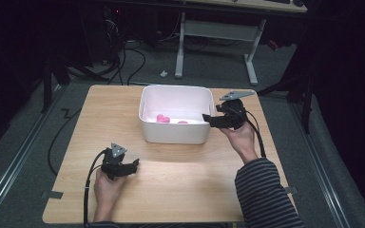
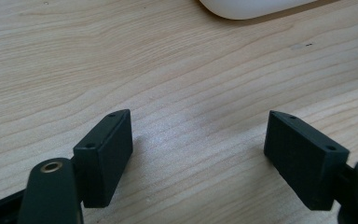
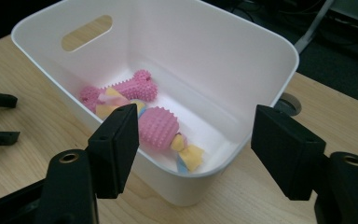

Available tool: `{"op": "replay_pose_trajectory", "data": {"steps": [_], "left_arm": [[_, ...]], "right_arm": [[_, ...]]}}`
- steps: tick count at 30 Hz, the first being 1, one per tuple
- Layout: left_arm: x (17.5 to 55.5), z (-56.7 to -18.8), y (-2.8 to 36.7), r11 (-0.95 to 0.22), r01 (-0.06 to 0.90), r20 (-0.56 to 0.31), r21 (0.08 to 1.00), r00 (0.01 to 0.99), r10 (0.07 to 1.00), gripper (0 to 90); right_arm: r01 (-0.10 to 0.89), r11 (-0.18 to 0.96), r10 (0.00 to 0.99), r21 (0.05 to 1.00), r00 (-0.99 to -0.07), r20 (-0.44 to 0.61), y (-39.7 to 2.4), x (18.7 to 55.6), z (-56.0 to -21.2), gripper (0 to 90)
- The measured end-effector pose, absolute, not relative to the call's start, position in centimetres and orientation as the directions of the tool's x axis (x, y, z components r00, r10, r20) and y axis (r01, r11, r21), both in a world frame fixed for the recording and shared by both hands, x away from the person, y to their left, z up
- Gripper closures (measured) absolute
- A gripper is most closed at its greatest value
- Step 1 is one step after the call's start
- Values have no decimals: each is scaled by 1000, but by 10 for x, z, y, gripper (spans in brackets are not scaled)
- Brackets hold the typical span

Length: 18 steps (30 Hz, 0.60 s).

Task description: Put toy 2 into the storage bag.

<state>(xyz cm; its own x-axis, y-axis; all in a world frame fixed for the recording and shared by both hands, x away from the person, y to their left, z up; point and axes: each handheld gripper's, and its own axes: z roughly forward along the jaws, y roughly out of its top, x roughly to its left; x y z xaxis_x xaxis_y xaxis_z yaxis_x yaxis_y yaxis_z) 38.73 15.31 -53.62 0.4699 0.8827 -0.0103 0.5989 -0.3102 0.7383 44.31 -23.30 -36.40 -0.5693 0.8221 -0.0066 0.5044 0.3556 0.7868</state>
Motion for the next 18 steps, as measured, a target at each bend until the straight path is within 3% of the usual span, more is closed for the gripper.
{"op": "replay_pose_trajectory", "data": {"steps": [18], "left_arm": [[387,-536,153,-310,599,-10,739,470,883,238]], "right_arm": [[462,254,845,850,-534,37,-272,407,-357,346]]}}
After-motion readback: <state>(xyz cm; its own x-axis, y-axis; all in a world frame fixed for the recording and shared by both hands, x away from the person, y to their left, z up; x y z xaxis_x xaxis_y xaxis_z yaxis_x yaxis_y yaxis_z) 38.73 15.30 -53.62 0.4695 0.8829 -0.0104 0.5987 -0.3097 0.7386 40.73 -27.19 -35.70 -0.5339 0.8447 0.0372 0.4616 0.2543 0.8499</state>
